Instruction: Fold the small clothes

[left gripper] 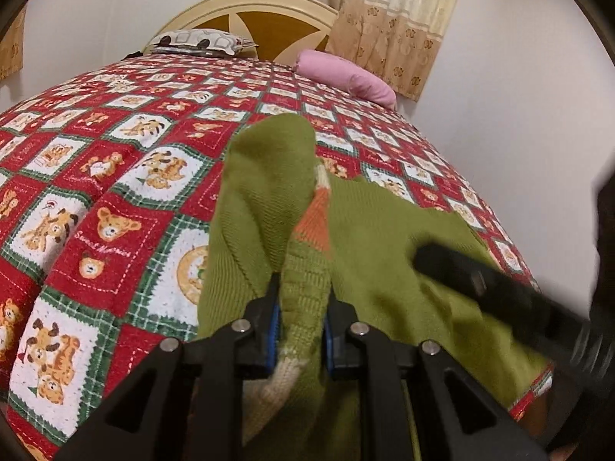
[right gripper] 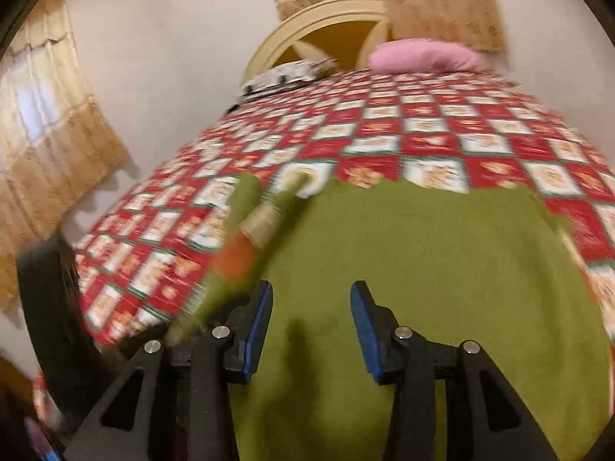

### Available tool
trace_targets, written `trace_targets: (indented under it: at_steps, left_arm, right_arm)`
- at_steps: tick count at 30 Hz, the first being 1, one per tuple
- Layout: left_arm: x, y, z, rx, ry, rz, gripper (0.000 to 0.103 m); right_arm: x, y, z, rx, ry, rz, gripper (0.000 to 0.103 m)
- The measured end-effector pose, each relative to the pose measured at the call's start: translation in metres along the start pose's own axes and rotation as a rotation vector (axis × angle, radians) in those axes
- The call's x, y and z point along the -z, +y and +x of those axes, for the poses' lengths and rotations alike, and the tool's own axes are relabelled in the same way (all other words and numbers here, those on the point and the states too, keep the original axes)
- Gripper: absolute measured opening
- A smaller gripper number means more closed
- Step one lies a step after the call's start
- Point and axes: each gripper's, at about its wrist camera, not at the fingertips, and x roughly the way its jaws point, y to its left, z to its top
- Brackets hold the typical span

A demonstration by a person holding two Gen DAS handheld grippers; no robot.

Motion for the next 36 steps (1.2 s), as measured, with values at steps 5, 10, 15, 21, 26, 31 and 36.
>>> trace_targets:
  at_steps: [5, 10, 15, 21, 26, 31, 36]
  left_arm:
    - [0.001, 0.002, -0.002, 0.012, -0.002, -0.009, 0.018]
    - [0.001, 0.004, -0.003, 0.023, -0.004, -0.018, 0.018]
    - [0.001, 0.003, -0.002, 0.026, -0.003, -0.022, 0.018]
    - [0.0, 0.002, -0.003, 0.03, -0.01, -0.017, 0.018]
    - [-0.003, -0.017, -0.02, 0.019, -0.044, 0.057, 0.018]
    - [-0.012, -0.051, -0.025, 0.04, -0.043, 0.121, 0.018]
    - [-0.022, -0.095, -0.024, 0.105, -0.04, 0.17, 0.018]
  right_arm:
    - [-0.021, 0.005, 0.045, -0.168, 0.119, 0.067, 0.055]
    - [-0.019, 0.013, 0.076, -0.215, 0.17, 0.067, 0.057]
    - [-0.016, 0.023, 0.09, -0.199, 0.168, 0.011, 0.025]
    - [-0.016, 0.02, 0.08, -0.186, 0.145, 0.006, 0.014]
    - [-0.025, 0.019, 0.05, -0.199, 0.117, -0.031, 0.013]
    - [-0.037, 0.007, 0.016, -0.169, 0.102, -0.099, 0.013]
    - [-0.052, -0.023, -0.026, -0.117, 0.079, -0.146, 0.013]
